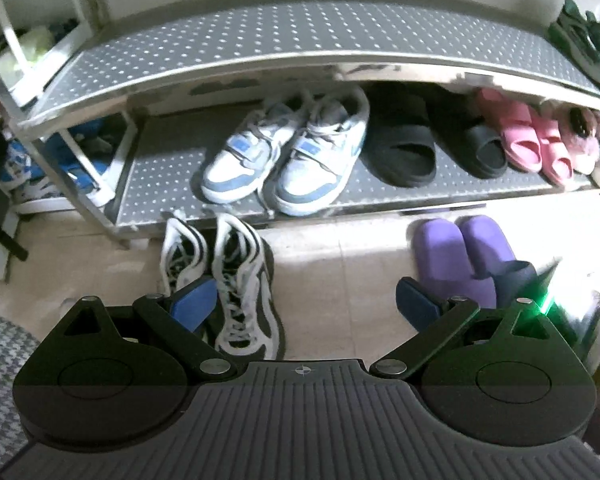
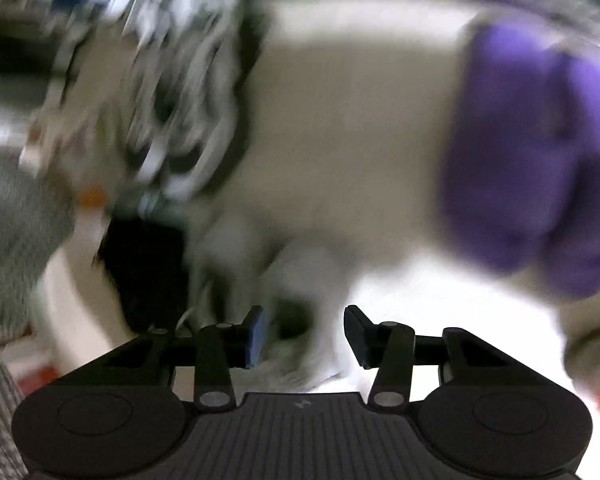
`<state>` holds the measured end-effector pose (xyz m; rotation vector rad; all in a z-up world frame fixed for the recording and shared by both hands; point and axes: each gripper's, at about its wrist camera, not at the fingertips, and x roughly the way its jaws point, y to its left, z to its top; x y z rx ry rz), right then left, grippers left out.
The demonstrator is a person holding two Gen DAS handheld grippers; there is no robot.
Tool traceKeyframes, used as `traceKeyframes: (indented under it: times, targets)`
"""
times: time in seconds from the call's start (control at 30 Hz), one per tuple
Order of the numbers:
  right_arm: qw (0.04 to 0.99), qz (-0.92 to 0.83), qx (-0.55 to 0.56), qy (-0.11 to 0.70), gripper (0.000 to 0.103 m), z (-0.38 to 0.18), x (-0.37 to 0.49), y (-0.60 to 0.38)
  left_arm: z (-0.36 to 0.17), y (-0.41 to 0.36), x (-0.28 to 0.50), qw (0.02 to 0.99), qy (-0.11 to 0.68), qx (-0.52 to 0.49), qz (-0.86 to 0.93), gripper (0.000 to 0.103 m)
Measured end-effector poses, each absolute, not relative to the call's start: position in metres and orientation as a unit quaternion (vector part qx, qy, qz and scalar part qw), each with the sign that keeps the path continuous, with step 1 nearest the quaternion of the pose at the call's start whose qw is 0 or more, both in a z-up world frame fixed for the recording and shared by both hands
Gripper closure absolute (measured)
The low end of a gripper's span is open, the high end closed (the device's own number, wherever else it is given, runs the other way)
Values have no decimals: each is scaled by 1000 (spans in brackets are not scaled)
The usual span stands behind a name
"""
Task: Organize scattered shoes
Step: 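Grasp the grey mesh sneaker pair from the floor with the right tool, then lift the grey sneakers onto the top shelf beside the teal-black pair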
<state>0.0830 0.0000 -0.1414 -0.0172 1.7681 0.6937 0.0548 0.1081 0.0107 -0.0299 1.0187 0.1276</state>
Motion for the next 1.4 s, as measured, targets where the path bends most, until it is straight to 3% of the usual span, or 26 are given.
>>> traceKeyframes:
  times: [0.07, 0.27, 0.33, 0.37, 0.4, 0.47, 0.77, 1.13, 1.33, 1.37, 1.4]
  targets:
    - [587, 296, -6, 754, 48, -155, 63, 16, 12, 114, 53, 869, 489, -18, 67, 4]
    - [628, 237, -3, 741, 44, -198, 42, 48, 13, 127, 49, 868, 490, -29, 78, 4]
    - [646, 229, -37, 728, 51, -206, 37, 55, 13, 131, 48, 867, 491, -27, 84, 4]
    - [656, 233, -62, 715, 57, -206, 33, 58, 12, 131, 48, 866, 492, -27, 85, 4]
    - [666, 238, -87, 702, 70, -205, 29, 61, 11, 132, 48, 865, 494, -27, 86, 4]
    - [676, 253, -118, 682, 78, -199, 23, 63, 13, 132, 48, 866, 491, -29, 87, 4]
    - [748, 258, -39, 610, 83, -74, 48, -14, 35, 120, 40, 894, 441, -32, 75, 4]
    - [917, 142, -14, 373, 84, 123, 126, -127, 44, 80, 36, 914, 405, 8, -4, 4]
    - [946, 107, -78, 295, 84, 174, 213, -128, 35, 76, 46, 907, 420, 13, -4, 4]
    - [950, 102, -101, 279, 81, 169, 237, -124, 33, 75, 49, 905, 424, 18, -3, 4]
    - [952, 97, -124, 262, 71, 164, 261, -121, 30, 74, 51, 903, 428, 22, -2, 4]
